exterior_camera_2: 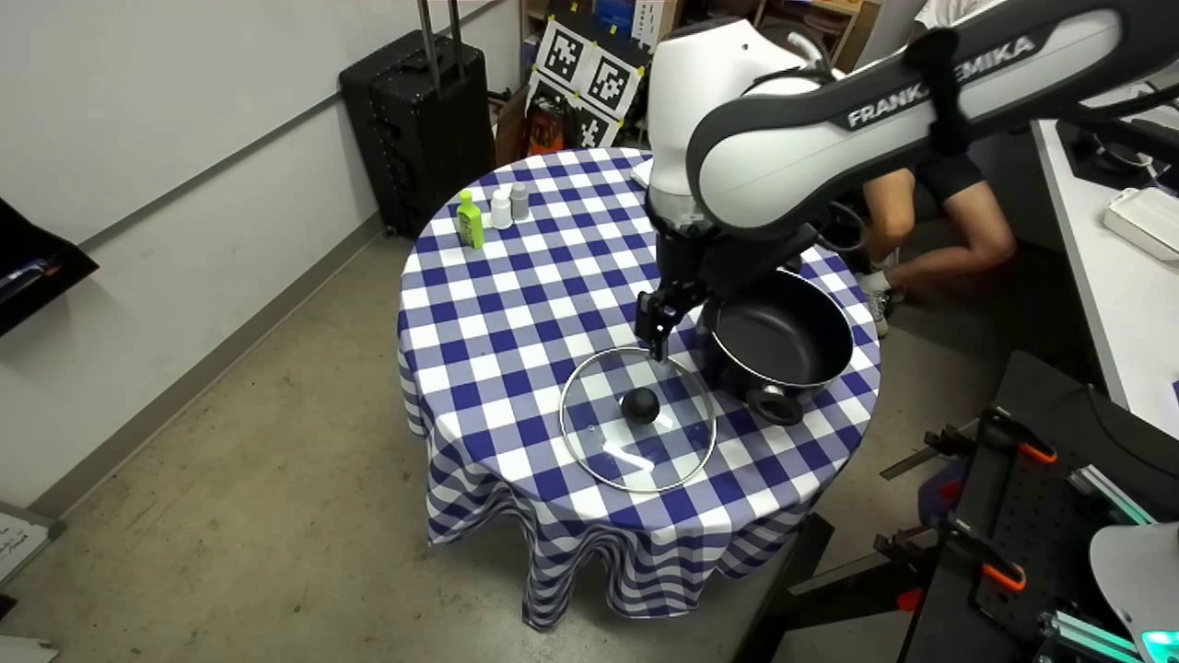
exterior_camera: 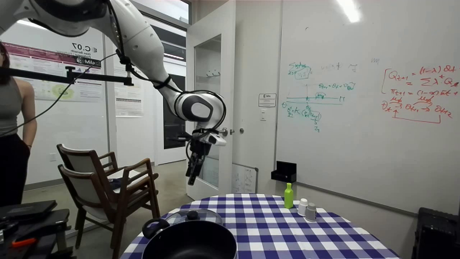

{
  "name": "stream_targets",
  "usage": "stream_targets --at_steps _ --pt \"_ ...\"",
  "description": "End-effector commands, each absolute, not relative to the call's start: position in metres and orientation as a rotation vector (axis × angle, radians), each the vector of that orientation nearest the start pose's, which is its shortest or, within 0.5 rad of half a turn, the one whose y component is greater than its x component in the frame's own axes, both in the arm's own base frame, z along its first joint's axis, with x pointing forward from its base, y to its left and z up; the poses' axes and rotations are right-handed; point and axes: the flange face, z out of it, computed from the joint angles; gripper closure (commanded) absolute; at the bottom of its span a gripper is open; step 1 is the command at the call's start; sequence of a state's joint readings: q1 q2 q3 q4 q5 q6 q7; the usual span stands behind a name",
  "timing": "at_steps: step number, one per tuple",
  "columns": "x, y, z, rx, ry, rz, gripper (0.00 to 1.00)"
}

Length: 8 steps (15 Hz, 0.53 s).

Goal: Put the lid of the pot on the table

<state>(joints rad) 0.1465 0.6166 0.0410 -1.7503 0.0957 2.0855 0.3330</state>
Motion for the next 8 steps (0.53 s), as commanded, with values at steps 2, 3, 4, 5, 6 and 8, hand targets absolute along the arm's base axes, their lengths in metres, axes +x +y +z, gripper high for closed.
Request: stream_targets --at_steps 2,3,4,5,6,8 --pt "0.563 0.107 0.281 -2.997 0.279 0.503 0.0" --pt "0.551 0.107 0.297 -2.987 0.271 0.515 0.0" --pt "0.539 0.106 0.312 -2.986 0.244 0.517 0.0" --pt "0.526 0.106 0.327 -2.986 0.208 0.504 0.0" --pt "0.513 0.106 0.342 -2.994 0.169 0.487 0.0" --pt "0.491 0.107 0.366 -2.999 0.132 0.466 0.0"
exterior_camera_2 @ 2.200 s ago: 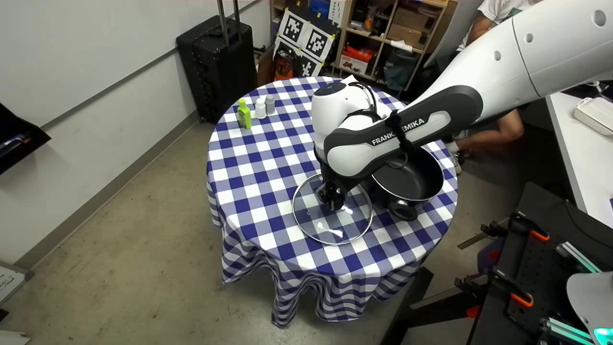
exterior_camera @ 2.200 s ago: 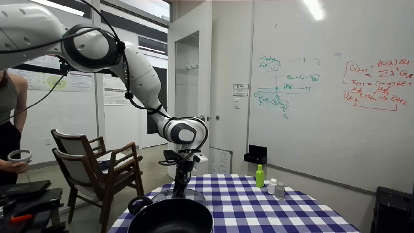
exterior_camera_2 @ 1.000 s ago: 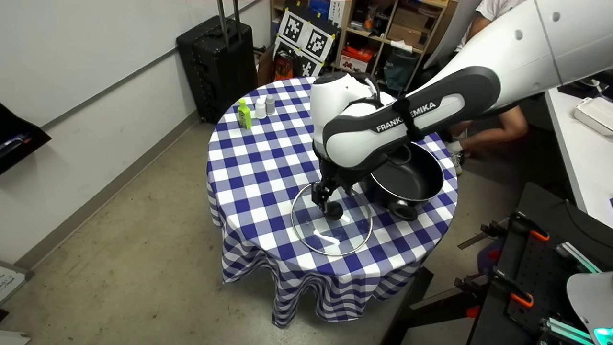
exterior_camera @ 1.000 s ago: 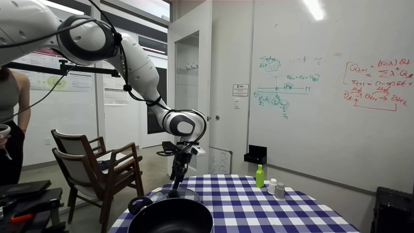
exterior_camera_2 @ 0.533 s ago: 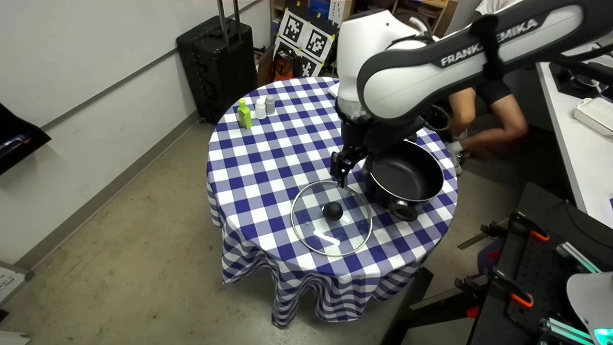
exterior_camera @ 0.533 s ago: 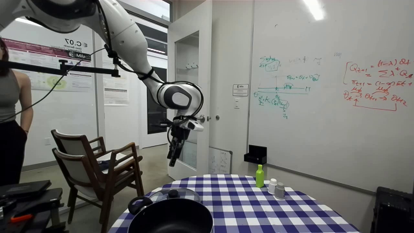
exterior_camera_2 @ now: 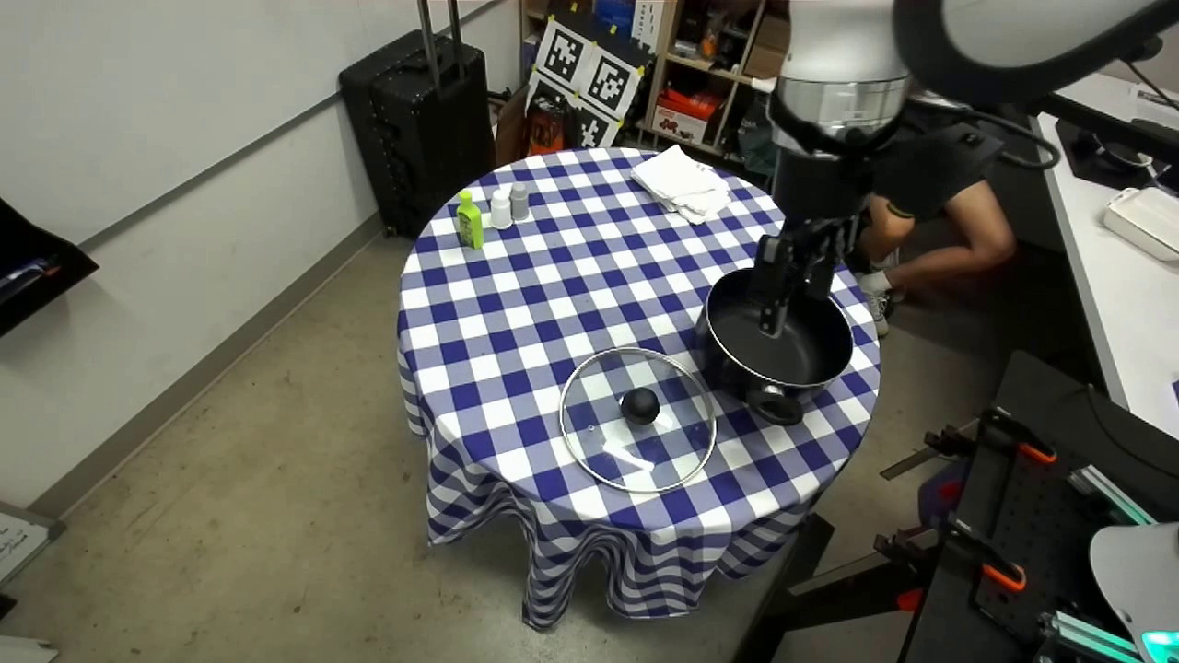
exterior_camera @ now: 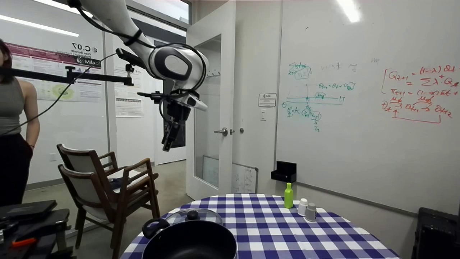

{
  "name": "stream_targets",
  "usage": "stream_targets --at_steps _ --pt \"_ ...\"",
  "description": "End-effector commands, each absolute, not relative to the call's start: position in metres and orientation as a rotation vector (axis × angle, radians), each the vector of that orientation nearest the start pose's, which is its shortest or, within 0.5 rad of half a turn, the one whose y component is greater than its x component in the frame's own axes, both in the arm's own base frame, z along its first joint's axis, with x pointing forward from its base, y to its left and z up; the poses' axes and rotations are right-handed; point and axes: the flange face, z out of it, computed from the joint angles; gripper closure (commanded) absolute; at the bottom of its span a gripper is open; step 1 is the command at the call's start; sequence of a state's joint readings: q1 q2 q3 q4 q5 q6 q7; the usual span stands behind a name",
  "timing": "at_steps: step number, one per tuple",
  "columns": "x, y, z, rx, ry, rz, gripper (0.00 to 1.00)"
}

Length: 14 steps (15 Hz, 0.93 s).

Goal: Put the lid of the pot on the table

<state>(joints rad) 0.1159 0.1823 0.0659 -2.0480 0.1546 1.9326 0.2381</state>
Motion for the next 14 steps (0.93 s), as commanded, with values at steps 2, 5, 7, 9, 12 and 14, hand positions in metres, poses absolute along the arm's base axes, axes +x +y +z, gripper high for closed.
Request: stream_targets --at_steps 2,5,7,9,12,14 --pt "0.465 0.111 0.385 -2.997 0.022 0.465 0.0" --pt "0.473 0.114 0.385 -3.022 0.003 0.466 0.0" --pt "0.46 0.114 0.391 -3.025 -0.029 0.453 0.0" --pt "0.457 0.113 0.39 -3.025 -0.038 0.457 0.0" --pt "0.456 0.113 0.388 -3.024 -0.04 0.461 0.0" --pt "0.456 0.113 0.388 -3.024 -0.041 0.462 0.0"
